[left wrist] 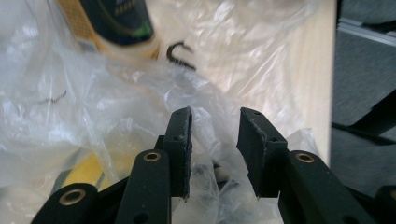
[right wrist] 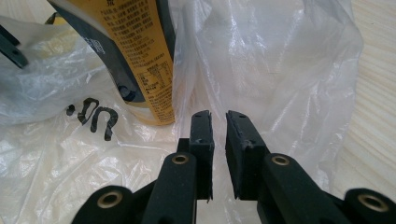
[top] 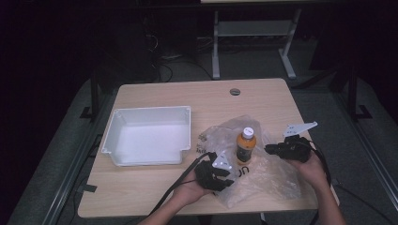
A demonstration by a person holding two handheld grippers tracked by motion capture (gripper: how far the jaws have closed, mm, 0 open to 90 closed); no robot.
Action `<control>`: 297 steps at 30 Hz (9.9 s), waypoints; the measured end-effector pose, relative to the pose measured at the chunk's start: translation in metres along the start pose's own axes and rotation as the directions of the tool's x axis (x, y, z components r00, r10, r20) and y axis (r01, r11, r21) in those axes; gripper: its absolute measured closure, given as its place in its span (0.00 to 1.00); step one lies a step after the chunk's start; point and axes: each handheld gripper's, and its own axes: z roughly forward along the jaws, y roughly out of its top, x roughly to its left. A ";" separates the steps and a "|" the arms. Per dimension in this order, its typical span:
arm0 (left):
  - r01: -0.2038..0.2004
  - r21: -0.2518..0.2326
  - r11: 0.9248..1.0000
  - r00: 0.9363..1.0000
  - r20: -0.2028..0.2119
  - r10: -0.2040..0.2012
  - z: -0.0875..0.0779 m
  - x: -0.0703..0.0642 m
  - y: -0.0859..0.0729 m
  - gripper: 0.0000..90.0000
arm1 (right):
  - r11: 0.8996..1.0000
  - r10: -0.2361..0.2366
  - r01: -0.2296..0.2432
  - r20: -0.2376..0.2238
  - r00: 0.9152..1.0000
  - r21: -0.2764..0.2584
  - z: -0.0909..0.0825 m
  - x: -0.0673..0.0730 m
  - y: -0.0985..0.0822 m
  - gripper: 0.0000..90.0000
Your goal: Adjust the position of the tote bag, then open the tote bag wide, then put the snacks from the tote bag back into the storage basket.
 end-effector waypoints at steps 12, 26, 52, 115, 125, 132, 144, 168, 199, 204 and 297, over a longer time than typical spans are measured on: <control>0.021 0.031 0.999 0.999 -0.028 -0.020 0.015 0.003 -0.016 0.72 | 1.000 -0.002 0.002 -0.001 1.000 -0.001 0.000 0.000 0.000 0.88; 0.040 0.022 0.999 0.999 -0.036 -0.039 0.016 0.006 -0.020 0.72 | 0.990 -0.027 0.019 -0.057 0.998 -0.139 -0.031 0.007 0.009 0.71; 0.065 -0.003 0.998 0.988 -0.143 -0.065 0.018 0.025 -0.013 0.72 | 0.998 0.002 -0.002 0.001 1.000 0.057 0.045 -0.016 0.024 0.99; -0.019 -0.036 0.999 0.999 -0.045 0.017 -0.071 0.053 0.038 0.37 | 0.993 -0.025 0.026 0.005 1.000 -0.112 -0.049 0.029 -0.006 0.41; -0.038 -0.040 0.998 0.999 -0.028 0.037 -0.072 0.056 0.044 0.37 | 0.993 -0.006 0.007 0.006 1.000 -0.116 -0.051 0.026 -0.012 0.40; -0.041 -0.032 0.999 0.999 -0.032 0.040 -0.070 0.061 0.053 0.36 | 0.993 -0.003 0.003 0.001 1.000 -0.115 -0.048 0.025 -0.014 0.38; -0.051 -0.045 0.998 0.999 -0.012 0.051 -0.057 0.064 0.072 0.34 | 0.994 -0.030 0.029 -0.011 0.999 -0.107 -0.049 0.027 -0.017 0.36; -0.097 -0.028 0.995 0.995 0.037 0.098 -0.036 0.067 0.114 0.32 | 0.990 -0.049 0.046 -0.018 0.999 -0.136 -0.051 0.028 -0.017 0.35; -0.135 0.032 0.990 0.987 0.088 0.131 -0.023 0.080 0.138 0.45 | 0.987 -0.043 0.041 -0.005 0.999 -0.156 -0.054 0.026 -0.017 0.33; -0.136 0.047 0.990 0.987 0.093 0.131 -0.023 0.079 0.138 0.49 | 0.986 -0.046 0.045 -0.004 0.999 -0.158 -0.053 0.027 -0.016 0.33; -0.180 0.173 0.968 0.982 0.084 0.168 -0.025 0.074 0.160 0.66 | 0.982 -0.052 0.054 0.017 0.999 -0.181 -0.061 0.024 -0.017 0.34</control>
